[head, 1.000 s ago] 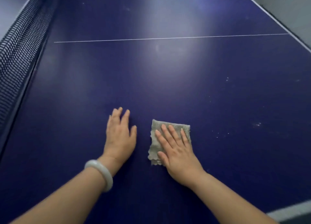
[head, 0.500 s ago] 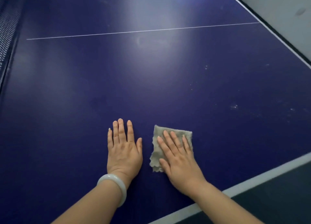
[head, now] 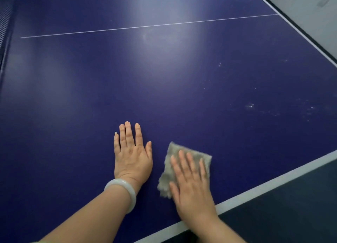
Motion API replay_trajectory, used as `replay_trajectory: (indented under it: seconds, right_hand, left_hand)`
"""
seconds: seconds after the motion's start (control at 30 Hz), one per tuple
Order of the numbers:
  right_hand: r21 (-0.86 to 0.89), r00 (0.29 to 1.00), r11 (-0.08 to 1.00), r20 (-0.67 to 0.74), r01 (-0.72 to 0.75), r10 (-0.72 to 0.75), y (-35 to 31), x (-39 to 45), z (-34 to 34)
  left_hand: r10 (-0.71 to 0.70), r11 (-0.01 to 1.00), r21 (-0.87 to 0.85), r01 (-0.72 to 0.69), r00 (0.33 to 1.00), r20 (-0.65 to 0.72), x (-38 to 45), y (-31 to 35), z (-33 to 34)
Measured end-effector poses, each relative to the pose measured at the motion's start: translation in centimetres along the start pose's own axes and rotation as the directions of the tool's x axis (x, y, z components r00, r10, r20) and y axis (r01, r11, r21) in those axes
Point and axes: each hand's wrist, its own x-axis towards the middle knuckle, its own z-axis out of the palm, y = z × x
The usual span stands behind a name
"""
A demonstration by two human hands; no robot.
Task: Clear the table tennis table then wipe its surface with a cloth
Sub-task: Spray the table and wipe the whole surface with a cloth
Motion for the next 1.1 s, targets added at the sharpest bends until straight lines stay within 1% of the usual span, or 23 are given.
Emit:
replay_trajectory:
  seconds: [0.07,0.1,0.13,0.17,0.2,0.27,0.3,0.33,0.37,0.4,0.47,0.5,0.53,0.57,0.6,0.63,0.73,0.77,0.8,0.83,0.9,0.97,1.1]
  right_hand:
    - [-0.006,0.991,0.992,0.052,0.127,-0.127,1.4,-2.4,-0.4]
    - [-0.024,0.989,0.99,0.055,0.137,-0.135,3.6,-2.6,-0.5]
    - [-0.043,0.994,0.994,0.054,0.101,-0.099,6.1,-2.5,-0.6]
    - [-0.044,0.999,0.999,0.045,0.014,-0.012,8.9,-2.0,-0.8]
    - [-0.029,0.992,0.992,0.03,-0.122,0.123,11.6,-1.3,-1.2]
    - [0.018,0.917,0.917,-0.004,-0.4,0.4,15.2,0.0,-2.0]
    - [0.037,0.87,0.87,-0.018,-0.492,0.493,15.5,0.2,-2.0]
    - [0.048,0.849,0.85,-0.036,-0.525,0.526,14.7,0.3,-1.9]
    - [0.043,0.864,0.865,-0.056,-0.499,0.501,13.2,0.1,-1.7]
    - [0.039,0.903,0.906,-0.064,-0.422,0.424,11.2,-0.4,-1.5]
    - [0.027,0.987,0.987,-0.021,-0.156,0.156,7.9,-2.3,-0.9]
    - [0.018,1.0,1.0,0.005,-0.011,0.011,7.1,-3.3,-0.7]
    - [0.008,0.994,0.995,0.028,0.102,-0.102,7.4,-4.0,-0.7]
    - [-0.005,0.984,0.985,0.048,0.17,-0.17,8.4,-4.3,-0.8]
    - [-0.026,0.981,0.982,0.056,0.185,-0.183,9.9,-4.4,-0.9]
    - [-0.04,0.986,0.987,0.055,0.159,-0.156,11.7,-4.3,-1.0]
    - [-0.015,0.999,1.0,0.028,-0.024,0.024,16.8,-3.1,-2.0]
    - [-0.009,0.997,0.998,0.027,-0.07,0.07,17.9,-2.8,-2.4]
    - [-0.007,0.995,0.995,0.027,-0.099,0.1,18.8,-2.5,-2.7]
    - [-0.006,0.994,0.994,0.021,-0.11,0.11,19.2,-2.3,-2.9]
    - [-0.009,0.995,0.995,0.008,-0.096,0.096,19.5,-2.2,-2.9]
    - [0.0,0.998,0.998,0.01,-0.063,0.063,19.8,-2.5,-2.7]
    - [-0.024,0.992,0.993,0.059,0.113,-0.112,23.2,-3.1,-3.1]
  left_hand:
    - [0.001,1.0,-0.006,0.0,1.0,0.017,-0.1,0.0,0.0]
    - [0.001,1.0,-0.008,-0.001,1.0,0.015,-0.1,0.1,-0.1]
    - [0.002,1.0,-0.009,-0.002,1.0,0.008,-0.1,0.1,-0.2]
    - [0.001,1.0,-0.007,-0.001,1.0,0.008,-0.2,0.1,-0.2]
    - [-0.001,1.0,0.0,0.001,1.0,0.007,-0.2,0.1,-0.2]
    - [-0.009,1.0,0.01,0.009,1.0,0.002,-0.2,0.2,-0.1]
    - [-0.012,1.0,0.007,0.012,1.0,-0.003,-0.2,0.2,-0.2]
    - [-0.014,1.0,0.005,0.014,1.0,-0.006,-0.2,0.3,-0.3]
    - [-0.016,1.0,0.007,0.016,1.0,-0.004,-0.3,0.3,-0.3]
    - [-0.018,1.0,0.014,0.018,1.0,0.0,-0.3,0.3,-0.3]
    - [-0.024,1.0,0.02,0.024,1.0,0.007,-0.3,0.2,-0.3]
    - [-0.031,0.999,0.015,0.031,0.999,0.014,-0.3,0.3,-0.3]
    - [-0.042,0.999,0.008,0.042,0.999,0.028,-0.2,0.4,-0.5]
    - [-0.056,0.998,-0.003,0.056,0.997,0.047,-0.1,0.7,-0.8]
    - [-0.066,0.997,-0.023,0.068,0.996,0.061,0.1,1.2,-1.1]
    - [-0.059,0.997,-0.048,0.062,0.996,0.065,0.3,1.9,-1.5]
    - [0.064,0.995,-0.08,-0.063,0.998,0.01,0.8,5.7,-2.2]
    - [0.082,0.993,-0.09,-0.082,0.997,-0.014,1.1,7.7,-2.2]
    - [0.066,0.992,-0.111,-0.068,0.998,-0.019,1.6,9.9,-2.1]
    - [0.016,0.99,-0.139,-0.016,1.0,0.001,2.1,12.2,-1.9]
    - [-0.13,0.974,-0.175,0.143,0.988,0.084,2.9,16.2,-1.3]
    - [-0.235,0.957,-0.144,0.251,0.965,0.118,3.3,18.7,-0.4]
    - [-0.298,0.953,-0.05,0.3,0.954,0.041,3.0,19.7,1.1]
